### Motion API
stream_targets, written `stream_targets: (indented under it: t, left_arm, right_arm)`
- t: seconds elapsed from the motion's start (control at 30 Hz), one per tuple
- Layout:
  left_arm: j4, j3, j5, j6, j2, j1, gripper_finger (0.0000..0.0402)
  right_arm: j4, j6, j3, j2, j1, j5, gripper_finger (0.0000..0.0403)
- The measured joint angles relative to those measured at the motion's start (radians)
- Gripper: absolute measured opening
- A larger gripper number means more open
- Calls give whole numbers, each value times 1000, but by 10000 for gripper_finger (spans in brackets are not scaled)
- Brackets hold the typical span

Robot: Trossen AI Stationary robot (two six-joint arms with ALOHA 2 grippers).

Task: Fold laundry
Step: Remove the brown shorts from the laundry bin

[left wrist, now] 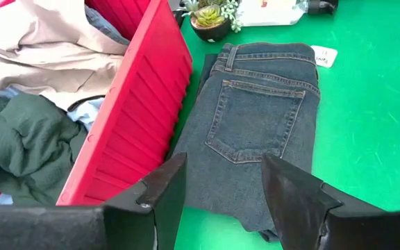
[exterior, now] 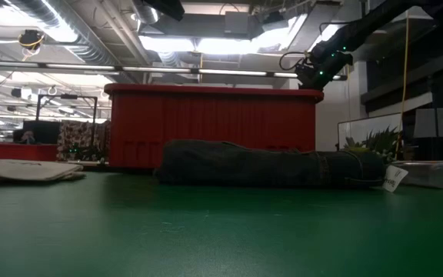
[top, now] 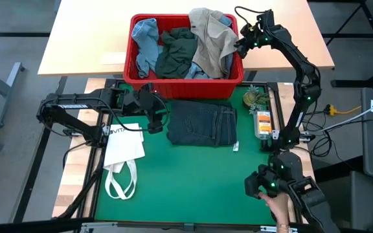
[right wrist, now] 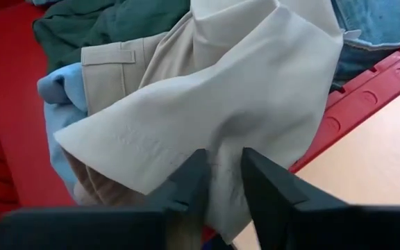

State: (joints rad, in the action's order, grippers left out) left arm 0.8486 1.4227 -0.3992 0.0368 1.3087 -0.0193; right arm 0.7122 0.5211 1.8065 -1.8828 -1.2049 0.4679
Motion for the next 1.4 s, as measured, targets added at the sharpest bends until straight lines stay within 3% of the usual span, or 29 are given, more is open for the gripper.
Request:
stream_targets:
  t: [0.13, 0.2, 0.4, 0.67, 1.4]
  left_arm:
    - [0, 0, 0, 0, 0, 0, 181]
    - [0, 0, 0, 0, 0, 0, 181]
    - [0, 0, 0, 0, 0, 0, 181]
    - [0, 0, 0, 0, 0, 0, 181]
    - [-30, 0, 0, 0, 0, 0, 181]
  right_arm:
    - [-21, 0, -1, -1, 0, -5, 21]
    - [-30, 0, -1, -1, 0, -4, 8]
    - [-48, -46, -2, -1, 0, 31, 15]
    - [-249, -214, -2, 7, 8, 291, 8]
    - [-767, -548, -2, 280, 204, 401, 2]
